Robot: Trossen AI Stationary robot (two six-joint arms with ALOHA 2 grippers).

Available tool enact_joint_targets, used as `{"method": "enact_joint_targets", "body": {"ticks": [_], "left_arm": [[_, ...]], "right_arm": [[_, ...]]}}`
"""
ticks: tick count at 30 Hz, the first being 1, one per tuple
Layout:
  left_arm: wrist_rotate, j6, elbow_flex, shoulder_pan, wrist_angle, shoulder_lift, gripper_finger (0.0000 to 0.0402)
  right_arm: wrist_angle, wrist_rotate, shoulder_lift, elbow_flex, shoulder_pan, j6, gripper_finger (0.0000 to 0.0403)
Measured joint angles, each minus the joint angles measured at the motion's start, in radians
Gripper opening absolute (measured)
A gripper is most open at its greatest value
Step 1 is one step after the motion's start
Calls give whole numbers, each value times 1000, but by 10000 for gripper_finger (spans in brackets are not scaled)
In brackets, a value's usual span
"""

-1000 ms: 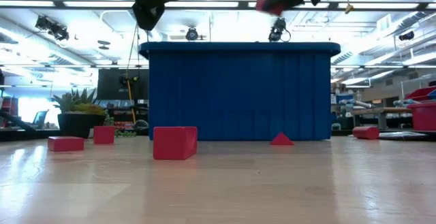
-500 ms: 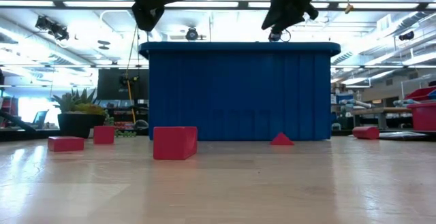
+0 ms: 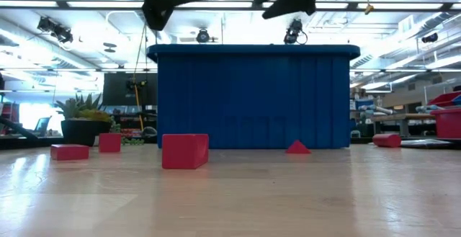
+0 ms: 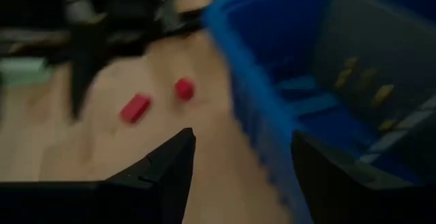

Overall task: Sort blocks
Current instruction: Put the orange block with the other orange blocks into the blue bin

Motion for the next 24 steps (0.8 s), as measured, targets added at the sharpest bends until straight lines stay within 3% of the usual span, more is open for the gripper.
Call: {"method": "enact_joint_targets", "body": {"ticks": [10, 19, 24], "left_arm": [[3, -10, 0, 0, -78, 0, 232], [2, -6, 0, -8, -77, -41, 232], [1, -5, 0, -8, -78, -47, 232]], "right_arm": [[135, -49, 252, 0, 165, -10, 220], [362, -205, 506, 0, 171, 56, 209], [375, -257, 588, 0, 147, 106, 199]]}}
